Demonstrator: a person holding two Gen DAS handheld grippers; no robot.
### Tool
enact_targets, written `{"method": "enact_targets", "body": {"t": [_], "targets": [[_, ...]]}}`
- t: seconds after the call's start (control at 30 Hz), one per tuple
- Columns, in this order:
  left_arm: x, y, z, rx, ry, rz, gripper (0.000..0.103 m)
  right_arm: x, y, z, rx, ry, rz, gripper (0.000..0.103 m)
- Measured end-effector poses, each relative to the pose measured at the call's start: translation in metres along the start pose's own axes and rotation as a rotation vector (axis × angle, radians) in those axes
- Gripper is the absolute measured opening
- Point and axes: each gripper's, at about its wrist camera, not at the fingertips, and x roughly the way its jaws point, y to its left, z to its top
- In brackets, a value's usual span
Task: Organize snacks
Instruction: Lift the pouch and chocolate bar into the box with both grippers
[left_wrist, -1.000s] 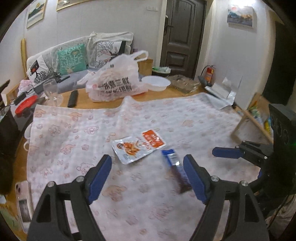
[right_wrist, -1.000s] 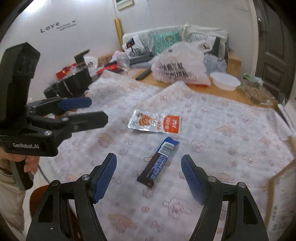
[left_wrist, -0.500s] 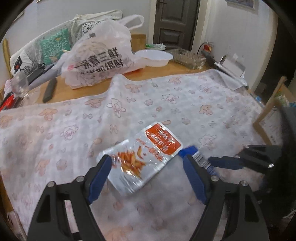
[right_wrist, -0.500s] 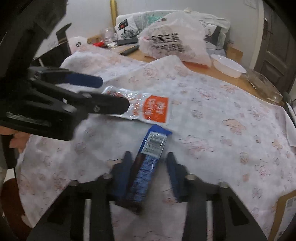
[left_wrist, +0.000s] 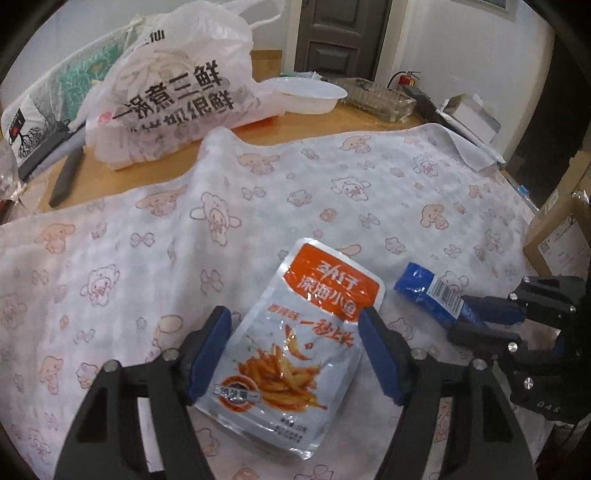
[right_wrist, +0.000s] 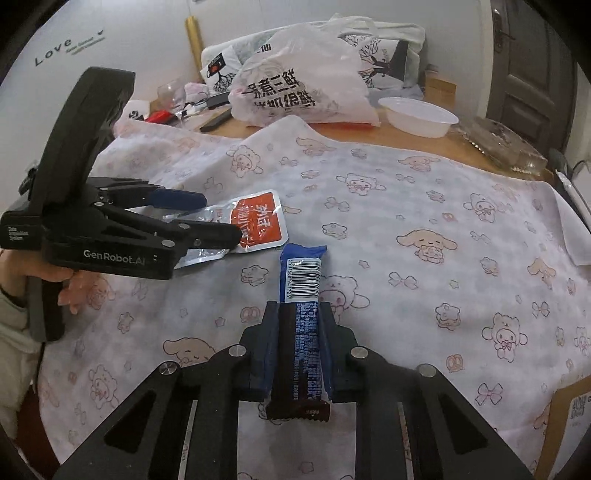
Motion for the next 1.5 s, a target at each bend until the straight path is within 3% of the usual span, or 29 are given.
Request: {"method": "enact_targets", "body": {"t": [0.23, 0.33, 0.6, 0.87, 1.17, 1.5], "targets": [[-0.01, -0.021, -0.017, 0.091, 0.046, -0.01, 0.069, -0.001, 0.001, 0.0, -0.003, -0.001, -0.01, 0.018], [-0.009, -0.029, -0.02, 0.113, 0.039, 0.034, 0.069, -0.002, 0.002, -0.002, -0.013, 0.002, -0.028, 0.018], [-0.009, -0.025, -0.021, 0.061, 0.007, 0.08, 0.065, -0.001, 0.022, -0.006, -0.175, 0.011, -0.113, 0.014], [-0.036, -0.03, -0.03, 0.035, -0.023, 0.117, 0.065, -0.02, 0.028, -0.011, -0.166, -0.019, -0.126, 0.014], [-0.111, -0.056, -0.045, 0.004, -0.134, 0.143, 0.065, -0.089, 0.05, -0.016, -0.182, -0.126, -0.094, 0.014], [-0.195, -0.136, -0.044, 0.042, -0.282, 0.109, 0.065, -0.192, 0.044, -0.033, -0.173, -0.284, -0.102, 0.014]]}}
